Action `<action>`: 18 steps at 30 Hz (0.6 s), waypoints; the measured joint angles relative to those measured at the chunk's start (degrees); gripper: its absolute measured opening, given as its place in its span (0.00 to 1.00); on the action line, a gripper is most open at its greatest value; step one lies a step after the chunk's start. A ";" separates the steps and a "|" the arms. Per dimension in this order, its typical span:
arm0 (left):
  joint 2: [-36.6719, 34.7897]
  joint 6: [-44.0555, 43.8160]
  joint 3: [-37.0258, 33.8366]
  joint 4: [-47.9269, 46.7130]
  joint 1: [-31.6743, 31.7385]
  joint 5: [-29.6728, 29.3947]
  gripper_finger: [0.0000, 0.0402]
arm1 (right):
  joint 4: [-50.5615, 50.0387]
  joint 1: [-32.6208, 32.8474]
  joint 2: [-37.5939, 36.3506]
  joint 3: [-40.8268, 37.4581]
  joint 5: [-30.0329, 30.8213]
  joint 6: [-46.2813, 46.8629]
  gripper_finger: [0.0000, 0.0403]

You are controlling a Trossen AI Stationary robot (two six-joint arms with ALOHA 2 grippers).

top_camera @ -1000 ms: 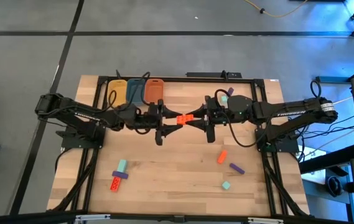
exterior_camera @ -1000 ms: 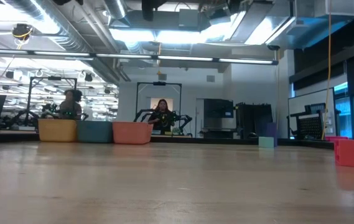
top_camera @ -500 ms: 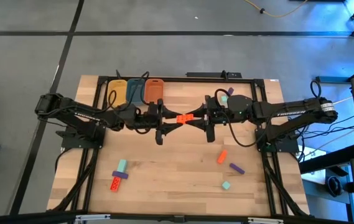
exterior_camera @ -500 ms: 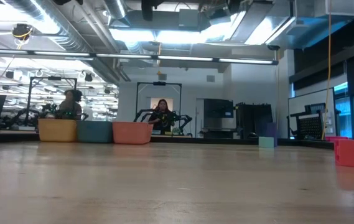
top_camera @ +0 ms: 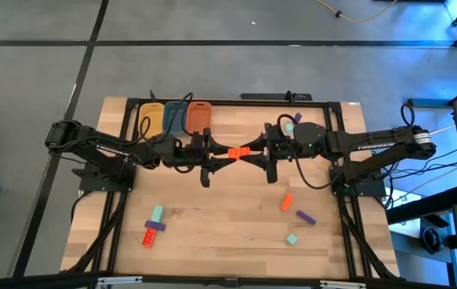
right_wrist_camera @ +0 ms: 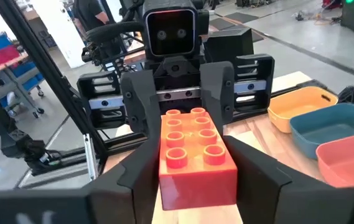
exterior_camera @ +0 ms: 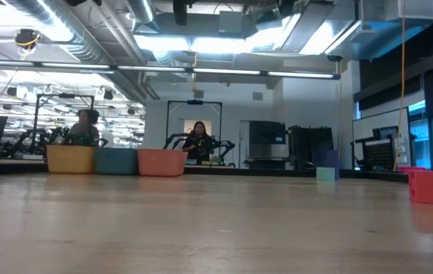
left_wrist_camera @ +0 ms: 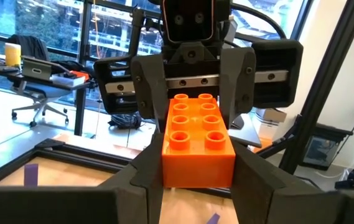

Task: Sort & place blocks by color
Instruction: Put the top orange game piece into the yellow bin

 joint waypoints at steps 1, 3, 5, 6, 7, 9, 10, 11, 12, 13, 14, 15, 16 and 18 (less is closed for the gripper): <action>0.00 0.00 0.00 -0.11 0.00 0.00 0.32 | 0.00 -0.02 0.00 0.00 -0.35 0.07 0.46; 0.00 0.00 0.00 -0.28 0.00 0.02 0.32 | 0.01 -0.04 0.00 0.00 -1.47 0.09 0.51; 0.00 0.00 0.00 -0.36 0.00 0.04 0.32 | 0.02 -0.02 0.00 0.00 -1.83 -0.06 0.58; 0.00 0.00 0.00 -0.41 0.00 0.01 0.32 | 0.02 -0.02 0.00 0.00 -1.95 -0.10 0.62; 0.00 0.00 0.00 -0.47 0.02 -0.02 0.32 | 0.04 -0.02 0.00 0.00 -2.06 -0.14 0.66; 0.00 0.01 0.00 -0.48 0.02 -0.07 0.32 | 0.02 -0.02 0.00 0.00 -2.06 -0.52 0.74; 0.00 0.00 0.00 -0.47 0.02 -0.06 0.32 | 0.04 -0.02 0.00 0.00 -2.07 -1.28 0.78; 0.00 0.00 0.00 -0.48 0.02 -0.04 0.32 | 0.07 -0.02 0.00 0.00 -2.07 -1.90 0.81; 0.00 0.00 0.00 -0.48 0.02 -0.04 0.32 | 0.04 -0.02 -0.01 0.00 -2.20 -2.74 0.84; 0.00 0.00 0.00 -0.48 0.02 -0.04 0.32 | -0.13 -0.02 -0.09 0.00 -2.57 -3.20 0.87; 0.00 0.00 0.00 -0.52 0.02 -0.06 0.32 | -0.55 -0.02 -0.26 0.00 -2.67 -3.31 0.88; -0.02 0.00 0.00 -0.62 0.02 -0.04 0.32 | -1.14 -0.04 -0.59 0.00 -2.67 -3.25 0.89; -0.02 0.00 0.00 -0.91 0.02 -0.04 0.32 | -2.23 -0.15 -1.22 0.00 -2.70 -3.22 0.90; -0.06 0.00 0.00 -1.70 0.02 -0.02 0.32 | -4.94 -0.57 -2.88 0.00 -2.69 -3.36 0.90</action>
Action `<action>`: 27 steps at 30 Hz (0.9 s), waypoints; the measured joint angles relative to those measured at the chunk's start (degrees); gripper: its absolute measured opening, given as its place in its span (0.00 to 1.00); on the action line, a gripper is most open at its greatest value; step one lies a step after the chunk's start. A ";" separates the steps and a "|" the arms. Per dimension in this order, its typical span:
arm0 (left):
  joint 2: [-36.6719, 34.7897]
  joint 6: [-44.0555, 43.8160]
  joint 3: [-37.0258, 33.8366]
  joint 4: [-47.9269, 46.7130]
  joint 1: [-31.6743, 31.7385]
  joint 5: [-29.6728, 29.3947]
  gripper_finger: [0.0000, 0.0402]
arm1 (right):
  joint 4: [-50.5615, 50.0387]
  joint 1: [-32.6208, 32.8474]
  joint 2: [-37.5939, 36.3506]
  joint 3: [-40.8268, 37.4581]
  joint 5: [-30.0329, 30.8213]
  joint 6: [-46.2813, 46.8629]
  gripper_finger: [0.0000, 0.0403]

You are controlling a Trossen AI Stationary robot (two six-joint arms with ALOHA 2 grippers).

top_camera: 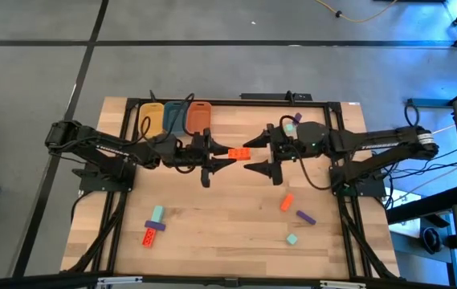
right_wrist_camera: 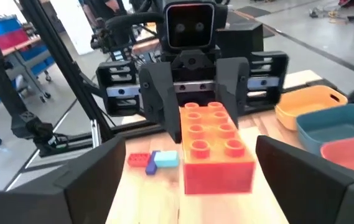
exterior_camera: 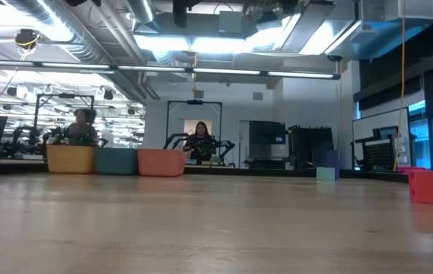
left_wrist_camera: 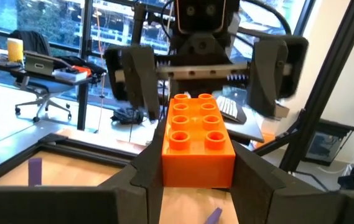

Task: Sort & place blocks by color
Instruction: Put the top orange game piece into the yellow bin

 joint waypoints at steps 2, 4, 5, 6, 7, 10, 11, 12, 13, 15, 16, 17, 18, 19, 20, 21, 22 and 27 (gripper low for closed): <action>-0.60 0.09 0.00 -1.14 0.00 0.49 0.32 | -3.69 -0.73 -2.53 0.00 0.08 0.22 0.90; -1.81 0.33 0.00 -2.32 0.23 2.26 0.32 | -7.23 -1.52 -5.33 0.02 0.22 0.43 0.90; -2.73 0.33 0.00 -3.81 0.44 3.29 0.32 | -9.06 -1.84 -6.91 0.04 0.63 0.80 0.90; -3.67 0.33 0.00 -5.53 0.72 4.33 0.32 | -10.87 -1.97 -8.33 0.04 1.58 1.41 0.90; -4.71 0.34 0.00 -7.53 1.09 5.33 0.32 | -12.35 -2.02 -9.76 0.05 2.59 1.61 0.90; -9.04 0.38 0.00 -15.00 2.30 7.49 0.32 | -16.34 -1.99 -13.68 0.04 5.64 1.70 0.90; -10.58 0.42 0.02 -17.44 2.69 7.94 0.32 | -17.30 -1.97 -14.77 0.05 6.37 1.84 0.90; -12.50 0.53 0.02 -20.61 3.08 8.44 0.32 | -18.11 -1.97 -15.73 0.04 6.87 1.95 0.90; -14.25 0.61 0.02 -23.43 3.40 8.71 0.32 | -18.47 -1.97 -16.53 0.04 7.30 1.99 0.90; -17.81 1.72 0.02 -28.14 3.83 8.76 0.32 | -18.55 -1.97 -17.73 0.04 7.81 1.99 0.90; -19.58 2.46 0.02 -30.45 3.95 8.65 0.32 | -18.68 -1.97 -18.14 0.04 7.83 1.99 0.90; -21.54 3.18 0.02 -33.00 4.02 8.33 0.32 | -18.68 -1.97 -18.41 0.05 7.84 1.98 0.90; -23.57 3.53 0.00 -35.07 4.02 7.84 0.32 | -18.70 -1.97 -18.60 0.04 7.85 1.96 0.90; -25.40 3.64 0.00 -36.43 4.01 7.37 0.32 | -18.77 -1.97 -18.69 0.04 7.86 1.91 0.91; -27.18 3.71 0.02 -37.88 4.00 6.96 0.32 | -18.73 -1.97 -18.69 0.04 7.86 1.91 0.91; -28.98 3.74 0.02 -39.60 4.00 6.60 0.32 | -18.75 -1.97 -18.69 0.04 7.86 1.97 0.91; -30.88 3.76 0.02 -41.76 4.00 6.27 0.32 | -18.77 -1.97 -18.67 0.04 7.86 2.01 0.91; -37.57 3.72 0.02 -50.16 3.89 2.73 0.32 | -18.85 -1.97 -18.36 0.04 7.97 3.34 0.91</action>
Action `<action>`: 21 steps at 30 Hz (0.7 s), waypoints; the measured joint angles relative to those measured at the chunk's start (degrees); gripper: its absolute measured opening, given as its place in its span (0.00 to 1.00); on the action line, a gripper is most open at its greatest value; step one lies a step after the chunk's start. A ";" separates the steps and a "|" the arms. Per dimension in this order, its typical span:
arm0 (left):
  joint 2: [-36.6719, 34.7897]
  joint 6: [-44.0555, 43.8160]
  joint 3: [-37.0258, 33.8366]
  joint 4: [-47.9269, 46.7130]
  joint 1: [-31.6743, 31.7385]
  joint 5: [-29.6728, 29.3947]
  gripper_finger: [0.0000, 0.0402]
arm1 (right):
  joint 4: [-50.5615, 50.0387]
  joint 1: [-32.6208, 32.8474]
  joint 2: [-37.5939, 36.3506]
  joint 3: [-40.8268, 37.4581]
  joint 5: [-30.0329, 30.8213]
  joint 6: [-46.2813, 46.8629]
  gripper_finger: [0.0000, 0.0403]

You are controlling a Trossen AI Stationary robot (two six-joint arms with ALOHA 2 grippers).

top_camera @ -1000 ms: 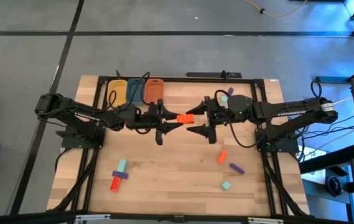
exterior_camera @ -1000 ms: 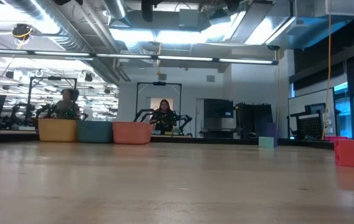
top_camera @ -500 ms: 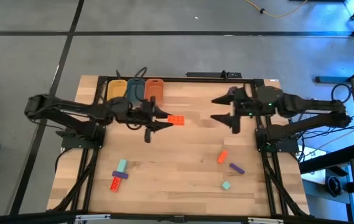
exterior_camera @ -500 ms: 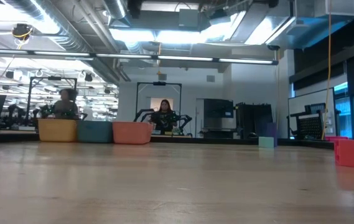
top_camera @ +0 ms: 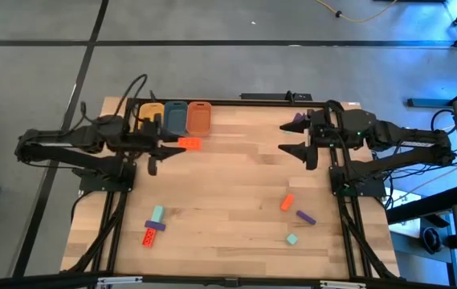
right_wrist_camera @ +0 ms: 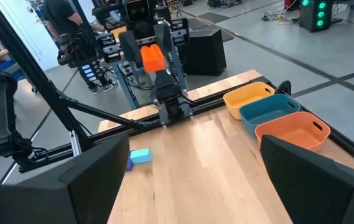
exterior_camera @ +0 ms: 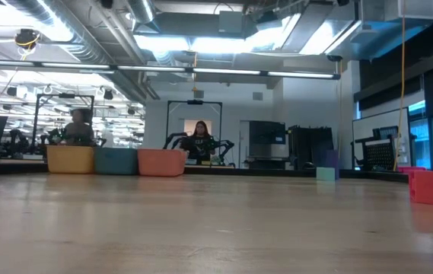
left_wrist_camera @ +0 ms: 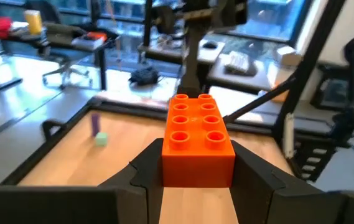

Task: Sort & place blocks by color
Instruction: Put the top orange game piece into the yellow bin

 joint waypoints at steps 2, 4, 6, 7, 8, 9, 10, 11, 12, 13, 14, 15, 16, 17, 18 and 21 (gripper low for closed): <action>-1.52 0.00 -0.02 -0.83 -0.05 -1.34 0.32 | 0.15 0.00 0.00 0.00 0.06 0.01 0.91; -2.60 0.00 0.00 -0.96 -0.05 -2.03 0.32 | 0.16 0.00 0.00 0.00 0.81 0.01 0.91; -3.13 0.00 0.00 -0.96 -0.05 -2.71 0.32 | 0.26 0.00 0.00 0.00 1.48 0.01 0.91; -3.12 -0.01 0.00 -0.98 -0.05 -3.10 0.32 | 0.25 0.00 0.00 0.00 1.46 0.01 0.91; -3.11 -0.03 0.00 -0.98 -0.05 -3.43 0.32 | 0.25 0.00 0.00 0.00 1.46 0.01 0.91; -3.05 -0.05 0.00 -1.04 -0.05 -4.39 0.32 | 0.24 0.00 0.00 0.00 1.48 0.01 0.91; -2.99 -0.15 0.00 -1.14 -0.07 -6.72 0.32 | 0.25 0.00 0.00 0.00 1.47 0.01 0.91; -2.91 -0.60 0.00 -1.13 -0.09 -10.41 0.32 | 0.25 0.00 0.00 0.00 1.46 0.01 0.91; -2.85 -1.52 0.00 -1.08 -0.08 -15.11 0.32 | 0.25 0.00 0.00 0.00 1.46 0.01 0.91; -2.73 -2.06 0.00 -1.09 0.04 -19.52 0.32 | 0.23 0.00 0.00 0.00 1.46 0.01 0.91; -2.42 -2.14 0.00 -1.09 0.29 -23.65 0.32 | 0.23 0.00 0.00 0.00 1.46 0.01 0.91; -2.04 -2.14 0.00 -1.08 0.82 -27.40 0.32 | 0.25 0.00 0.00 0.00 1.46 0.01 0.91; -1.65 -2.15 0.10 -1.23 1.69 -30.69 0.32 | 0.23 0.00 0.00 0.00 1.46 0.00 0.91; -1.20 -2.39 0.47 -1.85 2.84 -33.62 0.32 | 0.25 0.00 0.00 0.00 1.46 0.01 0.91; -0.84 -3.28 1.18 -3.54 4.18 -35.87 0.32 | 0.22 0.00 0.00 0.00 1.46 0.01 0.91; 1.19 -6.64 4.73 -12.10 9.70 -41.01 0.32 | 0.23 0.00 0.00 0.00 1.46 0.15 0.91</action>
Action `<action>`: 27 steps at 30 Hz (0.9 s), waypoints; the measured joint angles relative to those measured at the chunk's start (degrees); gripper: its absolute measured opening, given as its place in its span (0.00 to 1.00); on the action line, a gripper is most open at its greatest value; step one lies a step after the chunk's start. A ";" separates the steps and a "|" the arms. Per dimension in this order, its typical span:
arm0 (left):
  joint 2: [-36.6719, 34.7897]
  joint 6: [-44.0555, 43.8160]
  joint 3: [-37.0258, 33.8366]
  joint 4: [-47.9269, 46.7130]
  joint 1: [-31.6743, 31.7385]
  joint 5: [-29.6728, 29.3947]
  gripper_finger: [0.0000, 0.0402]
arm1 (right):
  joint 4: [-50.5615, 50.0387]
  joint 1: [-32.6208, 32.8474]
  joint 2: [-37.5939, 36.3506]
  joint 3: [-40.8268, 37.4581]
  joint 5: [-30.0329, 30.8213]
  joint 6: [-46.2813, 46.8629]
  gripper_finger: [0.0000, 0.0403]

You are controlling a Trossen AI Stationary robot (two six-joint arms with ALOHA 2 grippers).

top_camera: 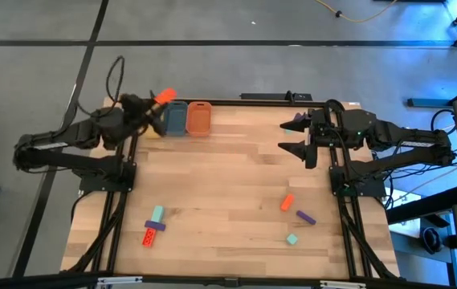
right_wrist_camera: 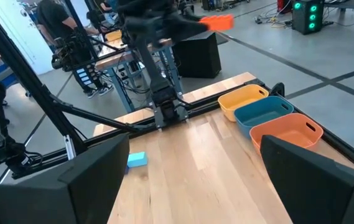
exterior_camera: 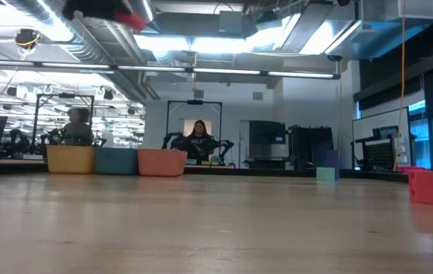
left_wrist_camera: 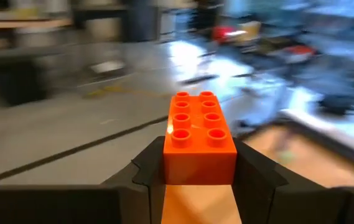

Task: Sort & place blocks by color
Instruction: Put the top orange game piece into the yellow bin

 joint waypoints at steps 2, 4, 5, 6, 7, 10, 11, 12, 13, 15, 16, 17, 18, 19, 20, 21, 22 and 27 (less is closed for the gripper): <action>1.21 -2.73 2.37 -7.83 4.63 -0.52 0.32 | 0.00 0.00 0.00 0.00 0.19 0.02 0.91; 2.86 -4.97 4.07 -13.95 9.85 -0.45 0.32 | 0.00 0.00 0.00 0.00 0.85 0.04 0.91; 3.48 -5.79 4.30 -16.25 12.50 -0.19 0.32 | 0.00 0.00 0.00 0.00 1.22 0.04 0.91; 4.20 -6.20 4.27 -18.38 14.90 0.61 0.32 | 0.00 0.00 0.00 0.00 1.40 0.02 0.91; 4.96 -6.87 4.02 -19.96 17.23 1.33 0.32 | 0.02 0.00 0.00 0.00 1.40 0.04 0.91; 7.20 -8.84 2.09 -23.10 23.29 3.12 0.32 | 0.01 0.00 0.00 0.00 1.42 0.06 0.91; 7.82 -9.68 1.09 -23.14 24.93 4.12 0.32 | 0.01 0.00 0.00 0.00 1.42 0.26 0.91; 8.38 -10.84 0.01 -22.68 26.30 5.59 0.32 | 0.02 0.00 0.00 0.00 1.42 0.82 0.91; 8.97 -11.88 -1.11 -22.34 27.63 7.21 0.32 | 0.01 0.00 0.00 0.00 1.42 1.40 0.91; 9.89 -13.09 -3.70 -21.82 29.93 9.89 0.32 | 0.01 0.00 0.00 0.00 1.46 2.01 0.91; 10.13 -13.23 -5.00 -20.99 31.00 10.94 0.32 | 0.02 0.00 0.00 0.00 1.46 2.50 0.91; 10.45 -13.27 -6.20 -19.96 32.09 11.85 0.32 | 0.00 0.00 0.00 0.00 1.46 2.66 0.91; 10.78 -13.35 -7.47 -18.86 33.08 12.65 0.32 | 0.01 0.00 0.00 0.00 1.48 2.76 0.91; 11.19 -13.79 -8.70 -18.47 34.16 13.42 0.32 | 0.01 0.00 0.02 0.00 1.46 2.77 0.91; 11.60 -14.67 -9.97 -18.36 35.30 14.34 0.32 | 0.00 0.00 0.02 0.00 1.48 2.77 0.91; 12.00 -15.64 -11.01 -18.16 36.43 15.48 0.32 | 0.00 0.00 0.02 0.00 1.46 2.77 0.91; 12.32 -16.46 -11.99 -17.34 37.50 16.44 0.32 | 0.00 0.00 0.02 0.00 1.46 2.77 0.91; 13.96 -18.11 -16.75 -12.77 40.33 19.69 0.32 | 0.00 0.00 0.02 0.00 1.49 2.73 0.91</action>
